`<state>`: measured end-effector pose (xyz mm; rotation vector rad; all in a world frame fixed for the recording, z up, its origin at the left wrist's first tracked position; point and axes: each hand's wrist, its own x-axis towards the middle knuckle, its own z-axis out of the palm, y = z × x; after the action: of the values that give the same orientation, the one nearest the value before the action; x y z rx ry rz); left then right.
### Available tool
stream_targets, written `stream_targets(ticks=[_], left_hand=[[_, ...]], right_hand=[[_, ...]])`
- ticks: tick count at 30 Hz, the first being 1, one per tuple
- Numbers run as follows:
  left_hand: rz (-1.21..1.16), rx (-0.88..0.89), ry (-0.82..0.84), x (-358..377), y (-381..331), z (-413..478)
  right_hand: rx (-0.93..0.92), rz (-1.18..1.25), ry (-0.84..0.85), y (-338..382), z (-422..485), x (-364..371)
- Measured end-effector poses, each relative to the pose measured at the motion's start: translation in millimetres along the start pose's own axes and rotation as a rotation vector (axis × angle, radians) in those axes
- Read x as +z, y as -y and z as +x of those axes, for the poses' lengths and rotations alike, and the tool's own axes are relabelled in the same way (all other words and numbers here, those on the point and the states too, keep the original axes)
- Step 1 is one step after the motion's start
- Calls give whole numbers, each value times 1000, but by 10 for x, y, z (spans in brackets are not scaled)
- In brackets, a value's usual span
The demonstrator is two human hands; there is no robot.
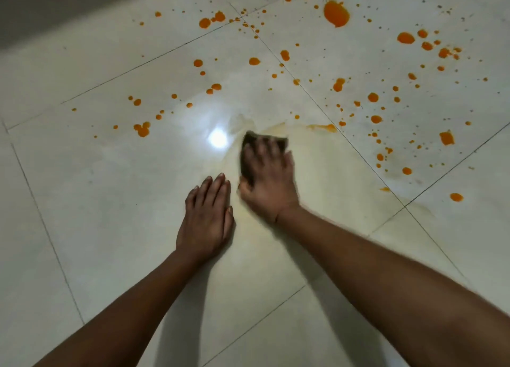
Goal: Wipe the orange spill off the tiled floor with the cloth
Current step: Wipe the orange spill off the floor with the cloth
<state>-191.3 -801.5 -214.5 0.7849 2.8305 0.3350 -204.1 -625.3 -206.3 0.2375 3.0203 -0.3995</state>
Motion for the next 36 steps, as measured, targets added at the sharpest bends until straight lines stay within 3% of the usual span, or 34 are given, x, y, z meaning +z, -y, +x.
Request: stream_targets(ticks=[2,4,5,7,9,10,12,14,16,18,20,21,22,23,25,26,27,29,31,33,36], left_hand=[[4,5,11,-15,9,-7],[5,5,12,-32,-1,-13],[4,-2,12,-30,3,-20],[-5,-3,10,-23,-8,-18],[3,10,-2,-16,-14,-11],[1,11,-5,-13,-21,-12],[0,10,-5,-39,-20,-5],[-10,5,-6,-43,-31,-4],[-33,3,-10,-32,-50,-2],[-22,-11,-23,-12,-43,-7],[-3,-20,-22,-9,-119,37],[0,-27,-13,-31,-175,74],[14,-14,-2,-62,-257,125],[39,40,16,-84,-415,193],[86,242,108,-117,-776,358],[107,347,173,-120,-981,436],[131,440,231,-105,-1194,519],[184,558,333,-20,-1645,680],[264,567,429,107,-2075,802],[329,503,496,162,-2319,849],[390,442,564,67,-2489,848]], right_hand=[[-244,-3,58,-6,-650,90],[-320,-1,53,-444,-920,2],[-286,-33,33,-669,-826,-11],[-19,-38,-16,-886,-373,-101],[210,-22,-53,-627,-71,-109],[174,-15,-66,-440,-104,-73],[-150,-19,10,-204,-474,25],[-453,-83,118,-465,-951,-5],[-519,-160,110,-1065,-1044,-136],[-283,-160,79,-1628,-878,-277],[93,-113,-10,-1924,-712,-399],[204,-99,-57,-1904,-696,-401],[199,-90,-73,-1848,-734,-371],[60,-82,-30,-1823,-863,-349],[-405,-158,144,-1974,-1210,-333],[-548,-200,182,-2214,-1263,-421],[-572,-225,157,-2516,-1240,-508],[-329,-254,63,-3111,-1131,-665],[-44,-233,34,-3575,-1125,-817],[55,-198,1,-3686,-1220,-800],[14,-144,-14,-3514,-1461,-730]])
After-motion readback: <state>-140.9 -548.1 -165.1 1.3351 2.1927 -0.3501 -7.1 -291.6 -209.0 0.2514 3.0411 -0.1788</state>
